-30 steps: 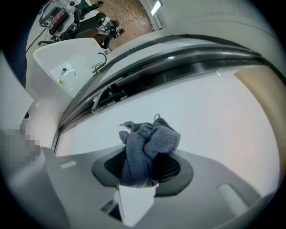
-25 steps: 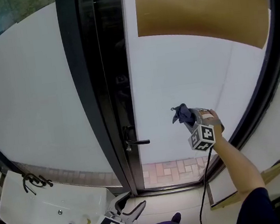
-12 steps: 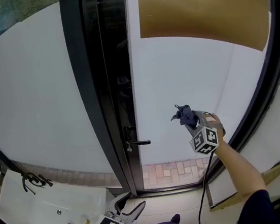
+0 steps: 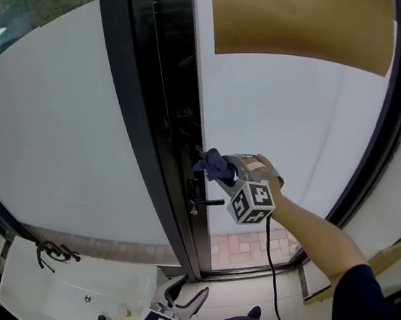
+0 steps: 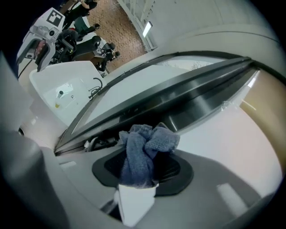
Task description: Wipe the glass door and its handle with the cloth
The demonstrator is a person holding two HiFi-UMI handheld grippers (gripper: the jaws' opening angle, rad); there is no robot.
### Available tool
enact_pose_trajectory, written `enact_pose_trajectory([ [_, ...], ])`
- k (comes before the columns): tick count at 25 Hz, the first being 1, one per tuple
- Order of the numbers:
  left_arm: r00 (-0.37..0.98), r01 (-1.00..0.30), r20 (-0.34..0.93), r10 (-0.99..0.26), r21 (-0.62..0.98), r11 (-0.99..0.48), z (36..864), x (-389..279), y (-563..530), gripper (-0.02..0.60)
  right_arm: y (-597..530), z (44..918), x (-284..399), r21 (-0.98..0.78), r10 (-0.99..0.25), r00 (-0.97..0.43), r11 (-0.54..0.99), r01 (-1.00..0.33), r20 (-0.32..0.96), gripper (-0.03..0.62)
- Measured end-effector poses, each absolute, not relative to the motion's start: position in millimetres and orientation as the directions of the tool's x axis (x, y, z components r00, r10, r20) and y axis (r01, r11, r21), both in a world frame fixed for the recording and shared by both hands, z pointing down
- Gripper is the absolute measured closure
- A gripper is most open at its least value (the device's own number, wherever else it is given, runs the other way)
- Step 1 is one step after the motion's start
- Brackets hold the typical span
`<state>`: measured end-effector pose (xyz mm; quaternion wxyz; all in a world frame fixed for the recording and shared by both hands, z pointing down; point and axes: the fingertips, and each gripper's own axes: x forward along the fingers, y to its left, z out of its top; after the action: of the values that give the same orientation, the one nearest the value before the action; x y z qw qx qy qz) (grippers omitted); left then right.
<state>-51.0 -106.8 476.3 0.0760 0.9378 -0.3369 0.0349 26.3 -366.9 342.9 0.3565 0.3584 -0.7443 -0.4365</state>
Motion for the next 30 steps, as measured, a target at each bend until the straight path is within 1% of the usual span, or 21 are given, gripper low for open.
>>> enact_pose_trajectory([
  [3,0.753,-0.658,0.116,-0.647,0.121,-0.744,477,-60,-107,0.333,-374,344,-5,0.908,-0.828,-0.512,0.372,-0.194,0.23,0.436],
  [6,0.743,-0.67,0.115,-0.66,0.128,-0.732,479,-67,-107,0.333,-387,350,-24,0.897,-0.822,-0.511,0.397,-0.195,0.252,0.436],
  [11,0.725,-0.688,0.121,-0.678,0.143,-0.711,480,-77,-105,0.333,-401,370,-37,0.881,-0.819,-0.498,0.43,-0.2,0.286,0.436],
  [15,0.72,-0.694,0.129,-0.682,0.145,-0.705,486,-82,-107,0.333,-402,391,-40,0.89,-0.815,-0.488,0.43,-0.151,0.311,0.436],
  [24,0.741,-0.672,0.128,-0.659,0.141,-0.727,486,-71,-114,0.333,-402,432,-16,0.89,-0.817,-0.444,0.448,-0.084,0.368,0.436],
  [30,0.756,-0.654,0.131,-0.641,0.14,-0.743,487,-61,-117,0.333,-410,447,38,0.884,-0.845,-0.365,0.455,-0.108,0.391,0.436],
])
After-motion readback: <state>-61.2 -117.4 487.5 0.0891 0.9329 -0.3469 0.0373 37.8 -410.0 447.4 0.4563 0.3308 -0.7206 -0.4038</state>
